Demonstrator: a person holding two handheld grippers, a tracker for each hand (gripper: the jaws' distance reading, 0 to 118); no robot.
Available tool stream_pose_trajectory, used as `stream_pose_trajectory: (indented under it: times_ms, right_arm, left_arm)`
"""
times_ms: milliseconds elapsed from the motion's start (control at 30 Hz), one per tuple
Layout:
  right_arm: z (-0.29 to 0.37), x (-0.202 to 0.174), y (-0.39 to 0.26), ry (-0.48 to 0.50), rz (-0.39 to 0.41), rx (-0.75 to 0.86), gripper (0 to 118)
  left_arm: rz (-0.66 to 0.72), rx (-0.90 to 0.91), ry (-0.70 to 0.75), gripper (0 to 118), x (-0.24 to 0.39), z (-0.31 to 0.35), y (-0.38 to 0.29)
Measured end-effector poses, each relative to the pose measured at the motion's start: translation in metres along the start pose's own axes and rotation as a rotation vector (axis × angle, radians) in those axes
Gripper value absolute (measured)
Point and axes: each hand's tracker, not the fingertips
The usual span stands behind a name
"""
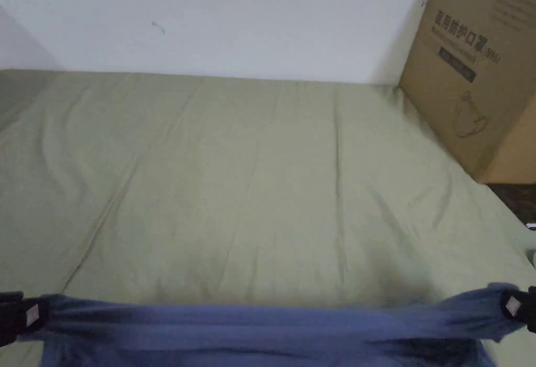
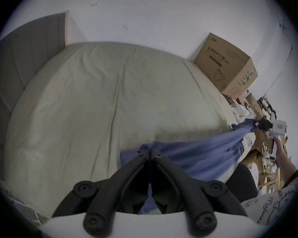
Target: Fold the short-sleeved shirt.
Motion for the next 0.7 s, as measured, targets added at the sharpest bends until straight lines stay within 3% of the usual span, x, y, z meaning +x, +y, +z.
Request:
stream_pose_trajectory:
  times_ms: [167,267,367,400,433,467,500,533,567,600,700]
  right_arm:
    - [-0.018,0.015,-0.058,-0.016,-0.093,-0.116,0]
    - [-0.043,0.023,-0.077,-0.040,-0.061,-0.179,0]
    - [-0.054,0.021,-0.085,-0.056,-0.079,-0.185,0]
    - [-0.053,0.025,-0.084,-0.056,-0.098,-0.183,2]
    - [-0.051,0.023,-0.082,-0.058,-0.102,-0.176,9]
    - [-0.047,0.020,-0.080,-0.067,-0.100,-0.163,26]
    - [-0.044,0.017,-0.077,-0.084,-0.080,-0.147,61]
    - [-0.035,0.014,-0.073,-0.102,-0.046,-0.128,86]
    - [-0.028,0.008,-0.068,-0.119,-0.021,-0.101,103]
    - [-0.020,0.002,-0.062,-0.120,-0.005,-0.075,114]
    - [0.007,-0.016,-0.041,-0.077,0.022,0.043,115]
  left_arm:
    - [0.078,-0.088,0.008,0,-0.005,-0.010,-0.056]
    - [0.067,-0.134,0.039,1,-0.010,-0.028,-0.081]
    - [0.093,-0.143,0.040,2,-0.008,-0.034,-0.091]
    - [0.101,-0.131,0.044,9,-0.007,-0.032,-0.091]
    - [0.107,-0.120,0.056,22,-0.006,-0.030,-0.090]
    - [0.112,-0.104,0.071,42,-0.004,-0.027,-0.088]
    - [0.111,-0.092,0.076,75,-0.004,-0.023,-0.085]
    - [0.110,-0.077,0.078,98,-0.001,-0.018,-0.081]
    - [0.107,-0.049,0.075,112,0.004,-0.011,-0.076]
    - [0.096,0.002,0.065,118,0.010,-0.003,-0.070]
    - [0.063,0.126,0.047,118,0.034,0.022,-0.052]
